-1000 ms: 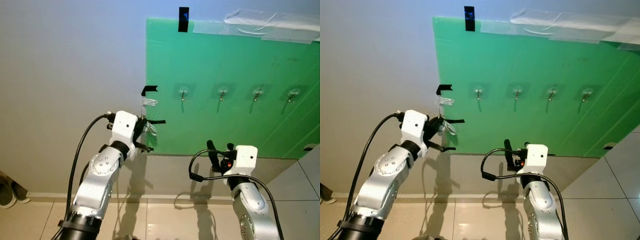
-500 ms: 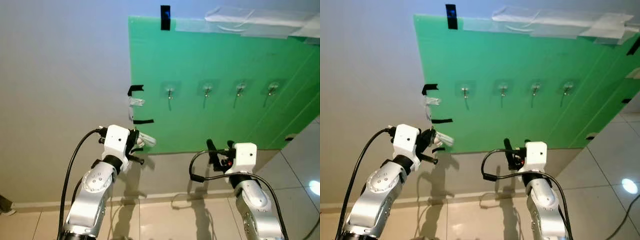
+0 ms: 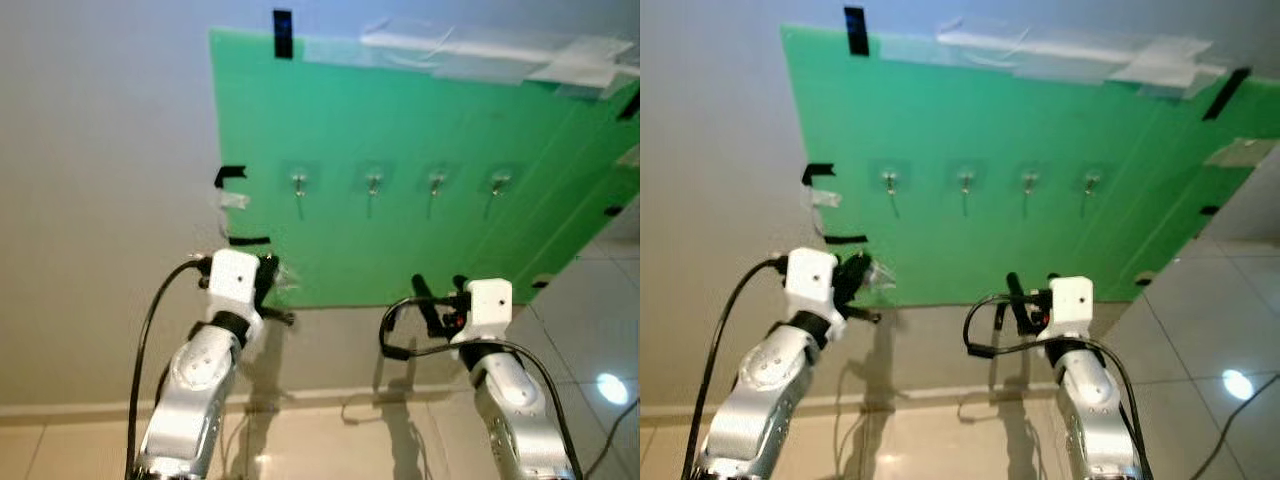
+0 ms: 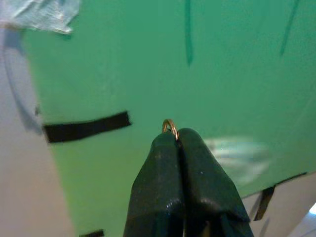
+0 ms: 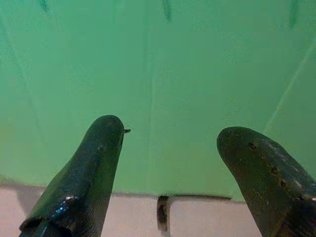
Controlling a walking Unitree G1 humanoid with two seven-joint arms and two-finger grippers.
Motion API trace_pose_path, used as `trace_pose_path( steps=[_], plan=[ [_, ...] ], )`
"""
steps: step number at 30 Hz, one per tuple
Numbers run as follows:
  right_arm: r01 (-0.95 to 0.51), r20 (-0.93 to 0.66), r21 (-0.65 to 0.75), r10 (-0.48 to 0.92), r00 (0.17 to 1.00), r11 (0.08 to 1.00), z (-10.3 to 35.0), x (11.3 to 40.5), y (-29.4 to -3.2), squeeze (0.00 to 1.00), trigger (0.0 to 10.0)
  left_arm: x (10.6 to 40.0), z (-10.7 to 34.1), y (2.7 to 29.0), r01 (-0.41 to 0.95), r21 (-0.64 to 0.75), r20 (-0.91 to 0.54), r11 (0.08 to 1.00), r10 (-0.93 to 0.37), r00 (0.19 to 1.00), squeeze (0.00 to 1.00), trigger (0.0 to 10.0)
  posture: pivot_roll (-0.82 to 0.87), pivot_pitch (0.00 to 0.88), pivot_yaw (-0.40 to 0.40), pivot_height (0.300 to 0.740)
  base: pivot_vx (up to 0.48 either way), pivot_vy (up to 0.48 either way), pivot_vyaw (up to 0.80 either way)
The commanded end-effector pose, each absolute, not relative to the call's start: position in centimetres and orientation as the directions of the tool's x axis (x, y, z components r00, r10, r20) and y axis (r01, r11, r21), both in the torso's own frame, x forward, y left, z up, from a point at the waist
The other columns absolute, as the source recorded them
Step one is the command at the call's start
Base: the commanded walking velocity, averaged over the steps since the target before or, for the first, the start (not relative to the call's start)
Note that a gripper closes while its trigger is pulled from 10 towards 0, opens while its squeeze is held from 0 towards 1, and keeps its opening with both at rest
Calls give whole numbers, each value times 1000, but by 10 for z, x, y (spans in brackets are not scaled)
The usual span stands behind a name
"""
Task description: Hang keys on a hook
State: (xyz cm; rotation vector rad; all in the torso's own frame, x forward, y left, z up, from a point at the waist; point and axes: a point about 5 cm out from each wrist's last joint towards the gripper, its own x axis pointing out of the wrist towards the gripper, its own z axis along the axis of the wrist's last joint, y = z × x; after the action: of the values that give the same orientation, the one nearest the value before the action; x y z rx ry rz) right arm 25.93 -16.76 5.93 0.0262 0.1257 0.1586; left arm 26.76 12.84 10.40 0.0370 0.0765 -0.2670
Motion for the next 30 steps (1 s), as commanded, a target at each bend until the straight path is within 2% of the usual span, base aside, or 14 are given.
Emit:
trace_pose_path(
  steps=[1, 4, 9, 15, 17, 22, 24, 26, 27, 30],
  plan=[
    [-178, -120, 23, 180, 976, 984, 62, 261, -166, 0, 10000, 268, 108, 130, 251, 45, -64, 967, -247, 967, 0, 10000, 56, 0, -68, 740, 277, -390, 0],
    [-177, -122, 24, 178, 976, 984, 62, 261, -167, 0, 10000, 267, 108, 130, 246, 49, -67, 968, -242, 968, 0, 10000, 55, 0, -68, 740, 196, -130, 0],
    [-185, -132, 19, 186, 974, 983, 61, 260, -168, 0, 10000, 268, 112, 131, 262, 75, -51, 962, -259, 965, 0, 10000, 57, 0, -70, 740, 0, 0, 745],
    [-188, -138, 24, 189, 972, 982, 60, 260, -166, 0, 10000, 284, 120, 135, 328, 142, -61, 934, -323, 945, 0, 10000, 61, 0, -74, 740, 0, 0, 772],
    [-189, -136, 35, 192, 972, 981, 59, 262, -165, 0, 10000, 299, 121, 146, 376, 124, -113, 918, -363, 925, 0, 10000, 68, 0, -77, 740, 0, 0, 0],
    [-195, -136, 35, 198, 971, 980, 60, 263, -164, 0, 10000, 308, 126, 152, 420, 39, -115, 907, -413, 903, 0, 10000, 70, 0, -78, 740, 0, 0, 0],
    [-207, -135, 39, 210, 968, 978, 60, 264, -161, 0, 10000, 321, 134, 155, 548, -60, -108, 834, -551, 827, 0, 10000, 73, 0, -81, 740, 0, 0, 0],
    [-216, -134, 39, 220, 966, 976, 60, 265, -158, 0, 10000, 327, 140, 155, 636, -93, -97, 766, -643, 760, 0, 10000, 66, 0, -77, 740, 0, 0, 0],
    [-216, -134, 39, 220, 966, 976, 60, 265, -158, 0, 10000, 327, 140, 155, 636, -93, -97, 766, -643, 760, 0, 10000, 66, 0, -77, 740, 0, 0, 0],
    [-222, -131, 40, 225, 965, 974, 61, 263, -156, 0, 10000, 333, 150, 153, 742, -115, -67, 661, -750, 658, 0, 10000, 49, 0, -69, 740, 0, 0, 0]
  ],
)
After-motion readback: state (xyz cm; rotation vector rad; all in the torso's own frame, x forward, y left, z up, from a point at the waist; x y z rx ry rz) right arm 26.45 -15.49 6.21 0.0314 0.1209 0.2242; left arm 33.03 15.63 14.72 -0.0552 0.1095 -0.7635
